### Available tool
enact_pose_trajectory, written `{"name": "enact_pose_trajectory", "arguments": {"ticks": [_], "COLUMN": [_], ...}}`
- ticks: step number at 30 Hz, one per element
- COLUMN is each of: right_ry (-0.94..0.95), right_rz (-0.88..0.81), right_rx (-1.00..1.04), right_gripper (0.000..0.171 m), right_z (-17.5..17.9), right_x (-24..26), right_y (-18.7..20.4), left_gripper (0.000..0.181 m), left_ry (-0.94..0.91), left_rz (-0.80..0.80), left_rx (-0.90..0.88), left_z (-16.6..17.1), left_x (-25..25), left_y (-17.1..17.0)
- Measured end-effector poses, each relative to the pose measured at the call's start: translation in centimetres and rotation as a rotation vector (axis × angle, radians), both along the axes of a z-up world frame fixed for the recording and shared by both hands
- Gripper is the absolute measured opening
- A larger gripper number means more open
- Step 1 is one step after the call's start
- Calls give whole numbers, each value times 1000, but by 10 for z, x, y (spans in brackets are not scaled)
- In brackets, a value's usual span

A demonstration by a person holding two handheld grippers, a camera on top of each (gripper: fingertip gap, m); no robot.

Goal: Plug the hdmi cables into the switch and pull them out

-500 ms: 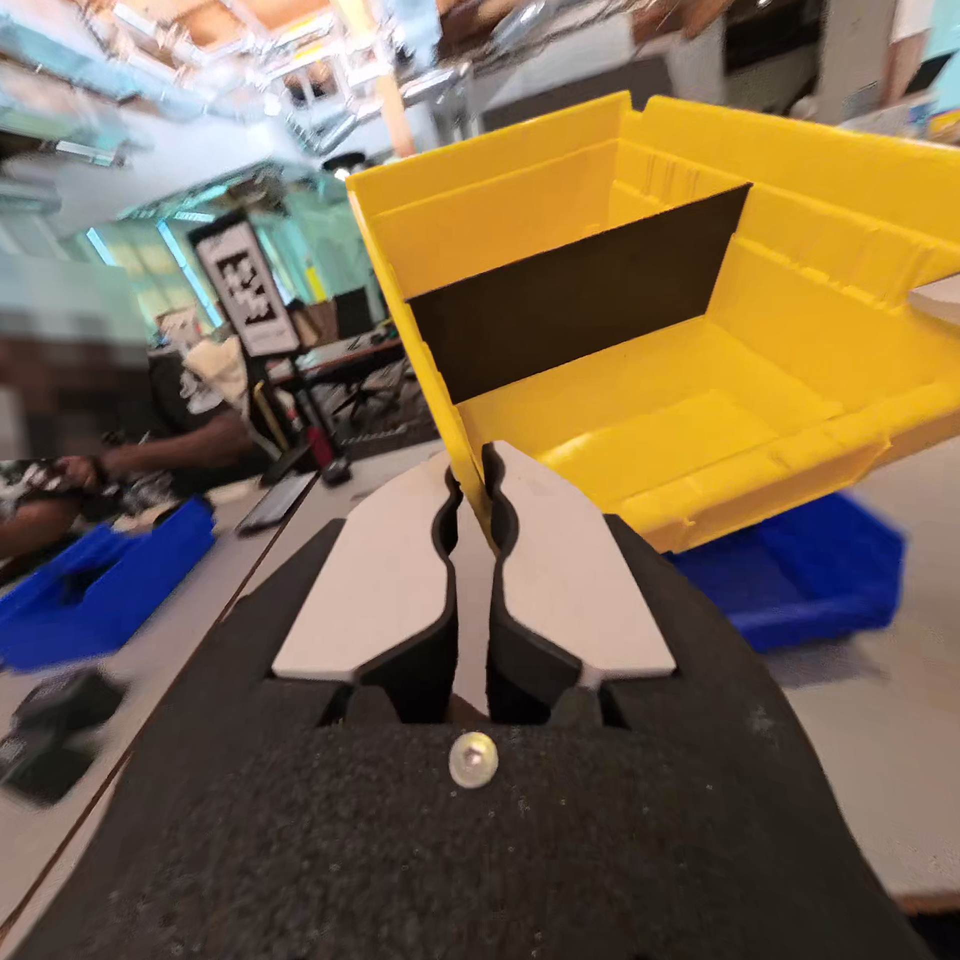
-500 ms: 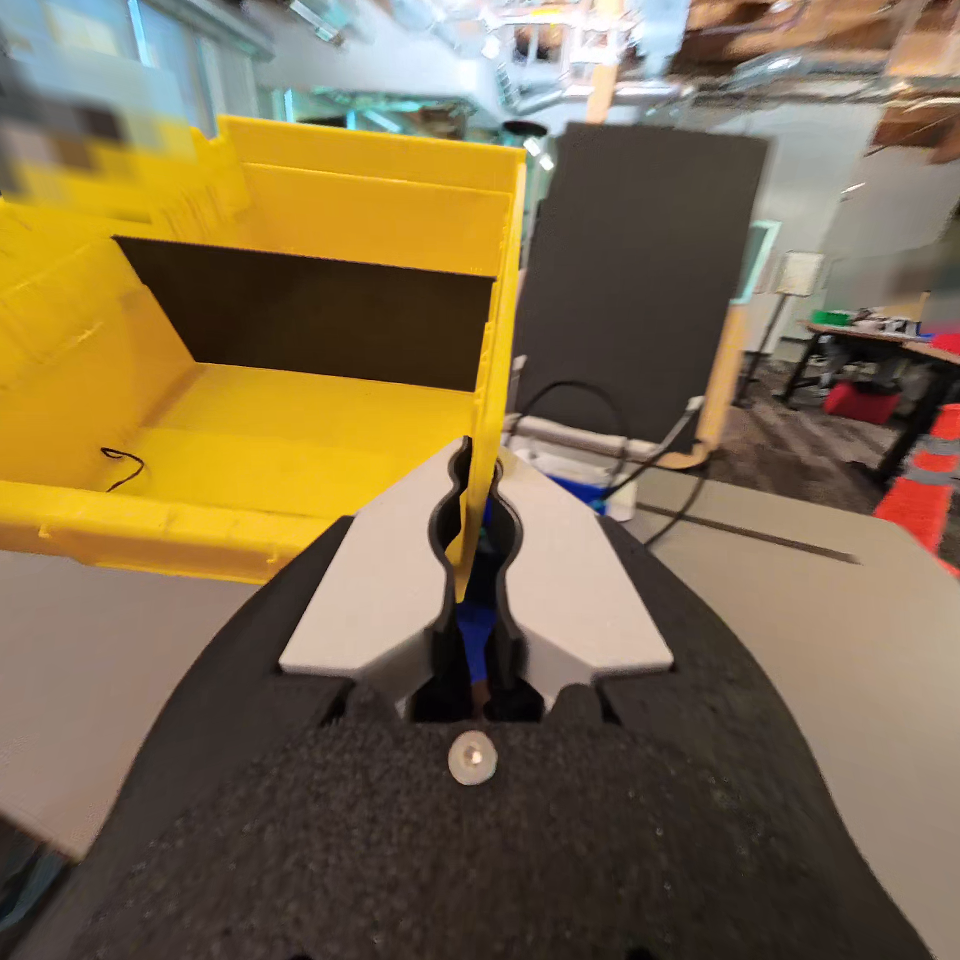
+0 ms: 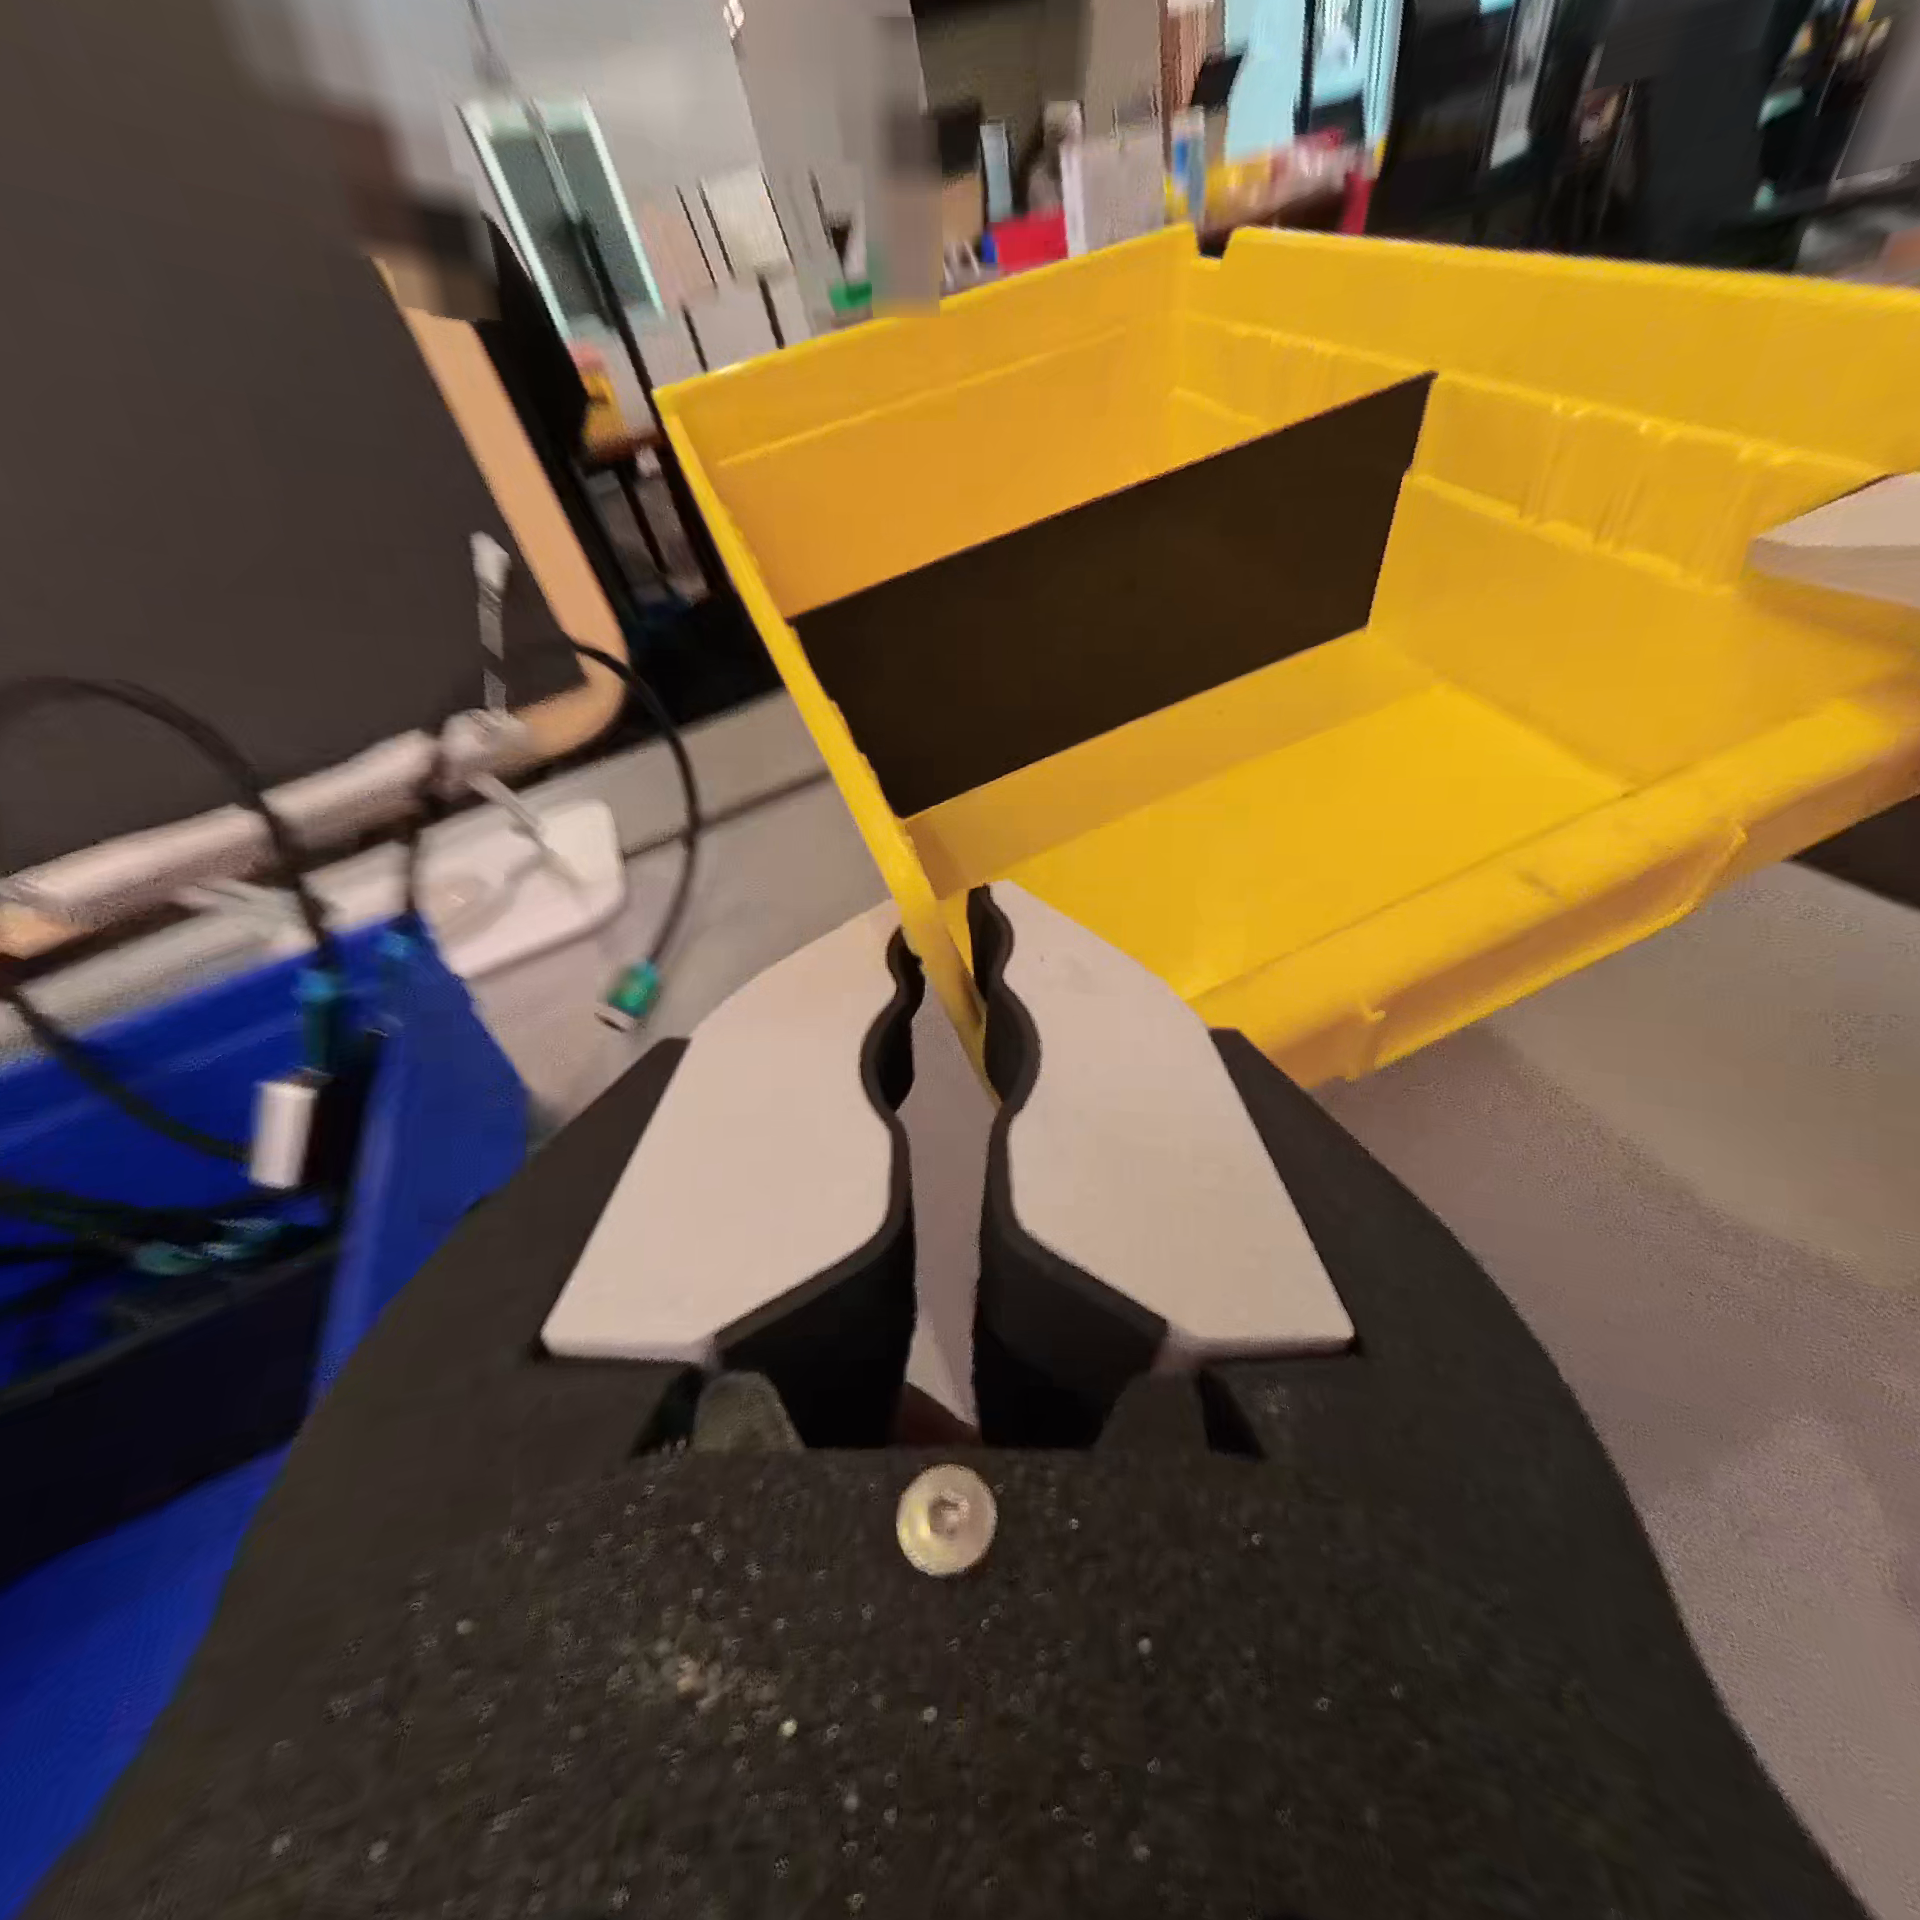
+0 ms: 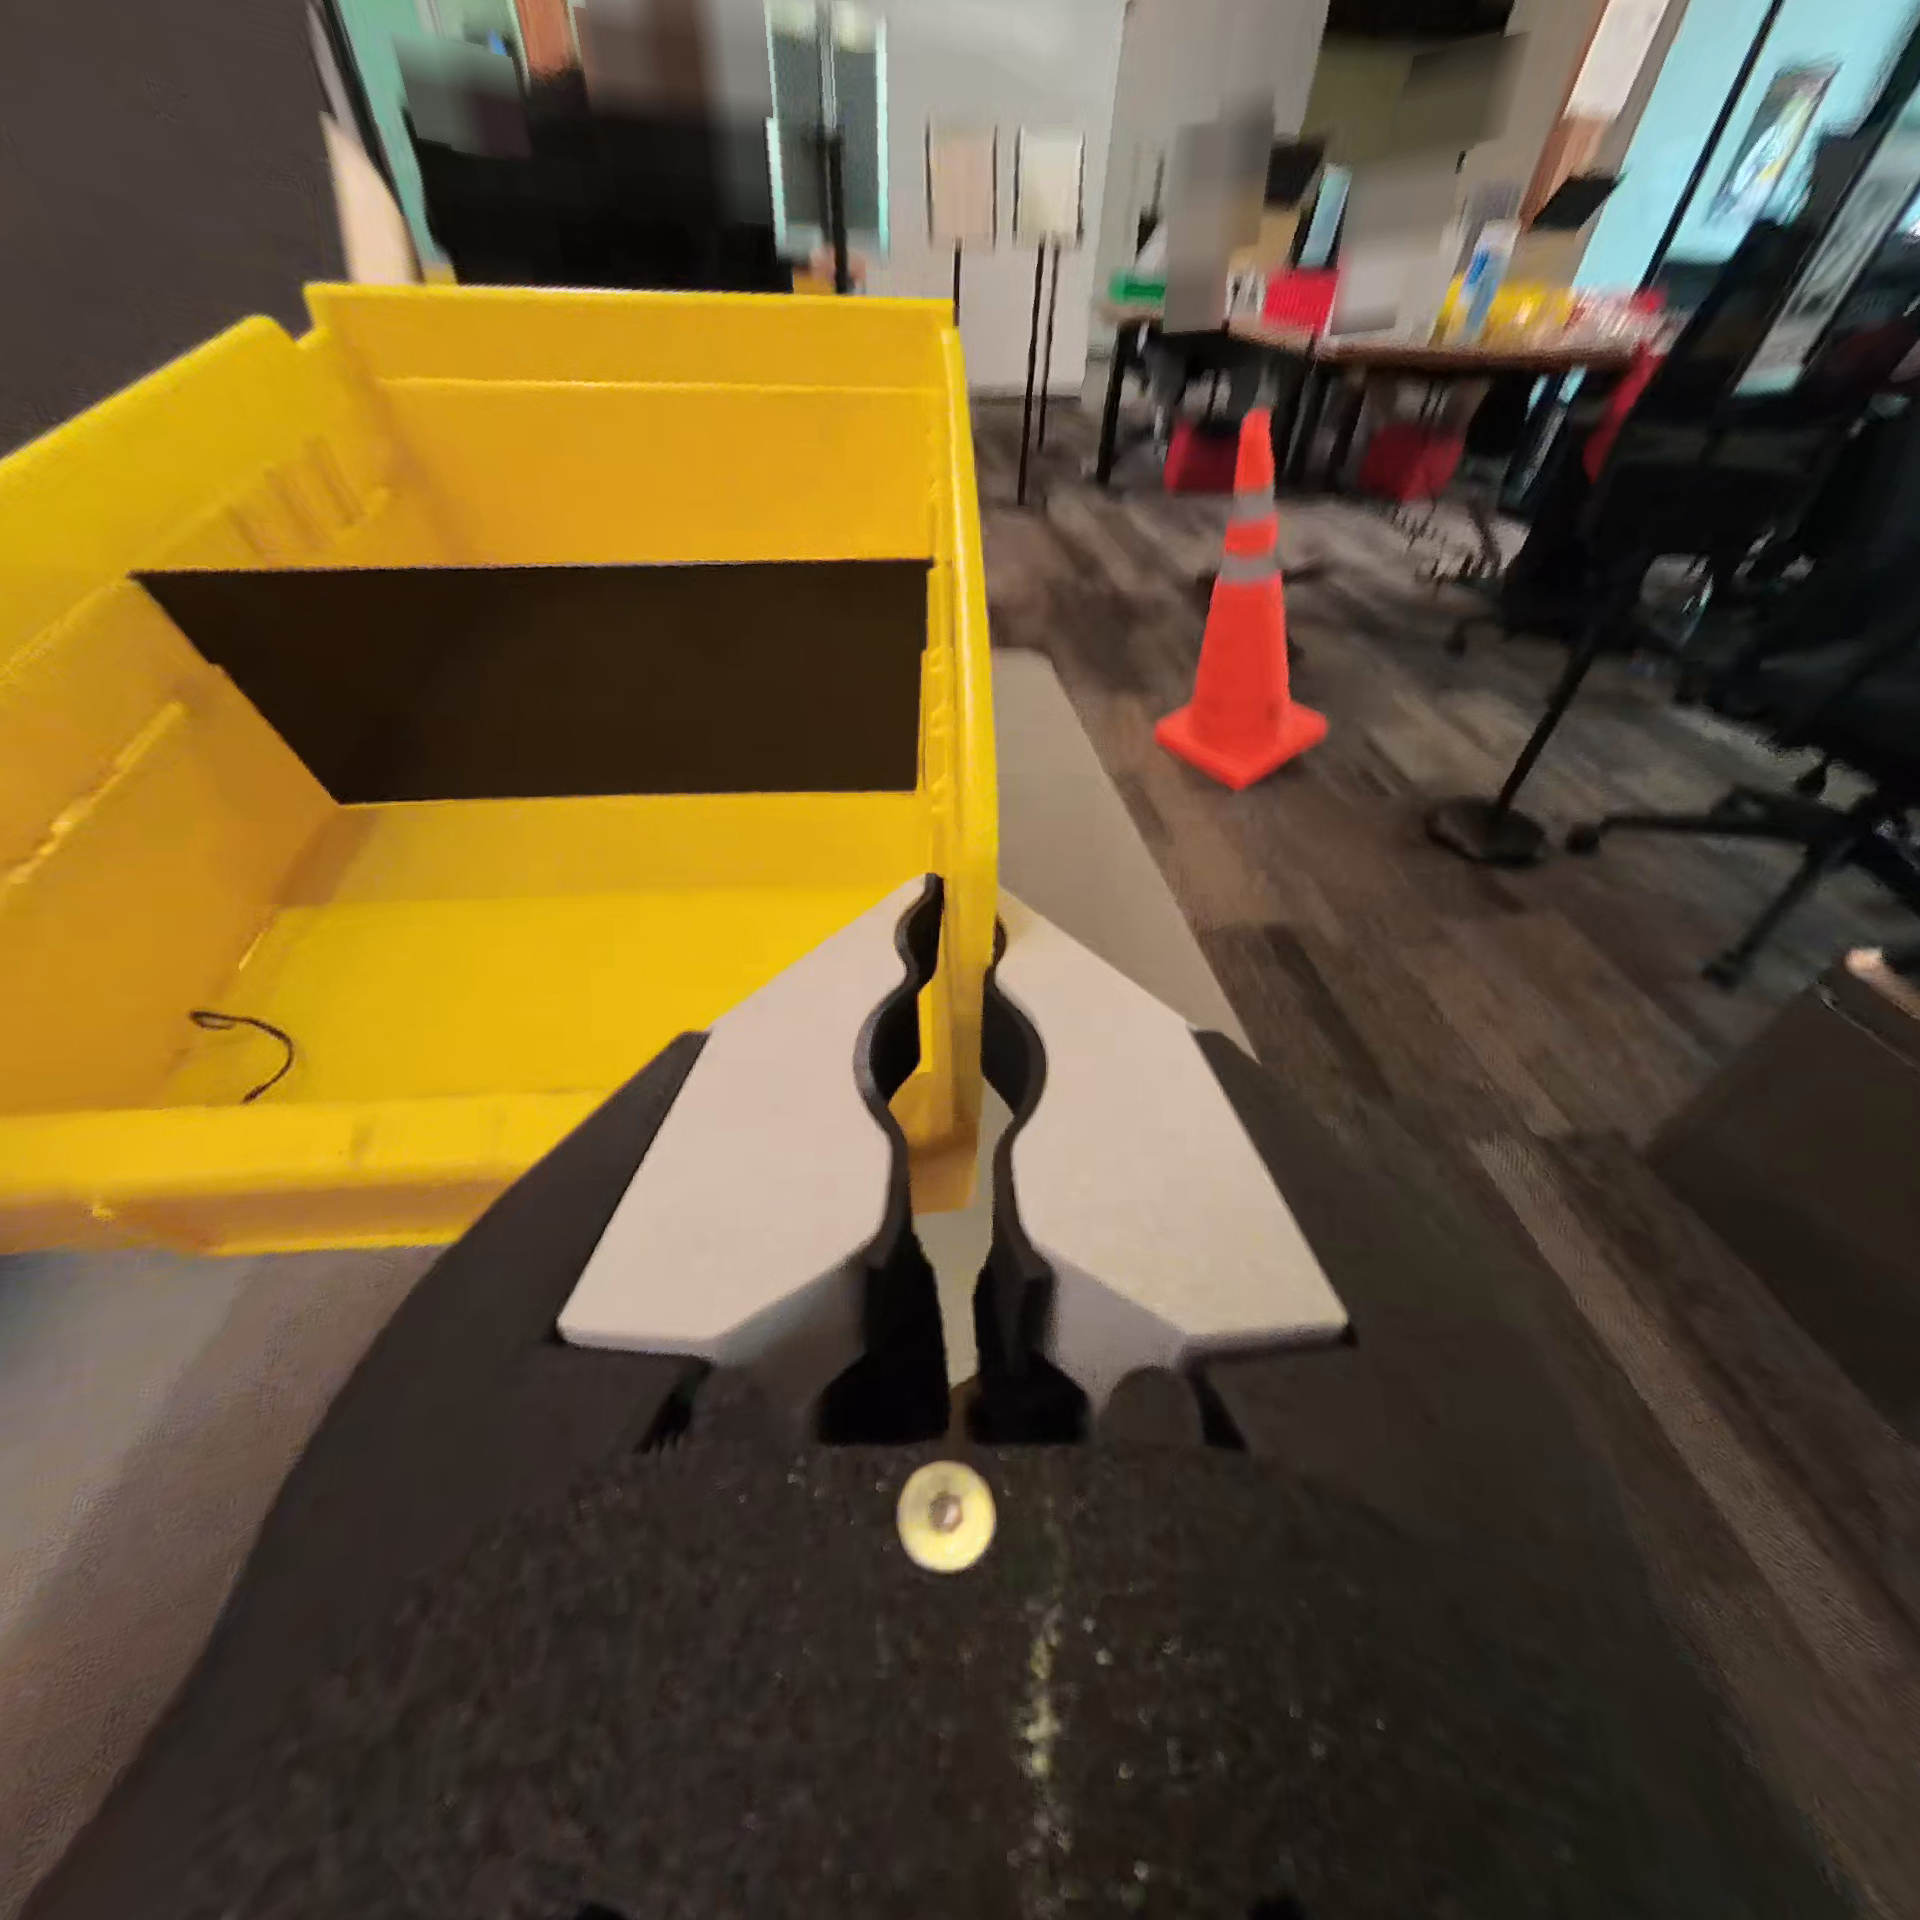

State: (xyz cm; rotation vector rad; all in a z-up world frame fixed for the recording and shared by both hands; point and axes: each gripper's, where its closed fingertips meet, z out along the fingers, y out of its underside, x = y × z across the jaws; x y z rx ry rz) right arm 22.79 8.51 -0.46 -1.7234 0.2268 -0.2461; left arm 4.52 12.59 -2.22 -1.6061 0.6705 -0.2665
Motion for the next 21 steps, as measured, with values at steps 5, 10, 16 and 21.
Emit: {"name": "enact_pose_trajectory", "arguments": {"ticks": [5, 10, 16, 21], "right_ry": [-15, 47, 78, 82], "right_rz": [53, 38, -65, -119], "right_rx": [-227, -277, -283, -276], "right_gripper": [2, 3, 12, 18], "right_z": [-97, -124, -133, -118], "right_x": [30, 33, 45, 44], "right_y": [8, 30, 42, 25], "left_gripper": [6, 9, 22, 27], "left_ry": [57, 72, 117, 57], "left_rz": [25, 31, -88, -331], "left_rx": [-180, -221, -285, -301], "left_z": [-80, -107, -110, -75], "left_x": [24, 24, 34, 0], "left_y": [16, 30, 17, -29]}}
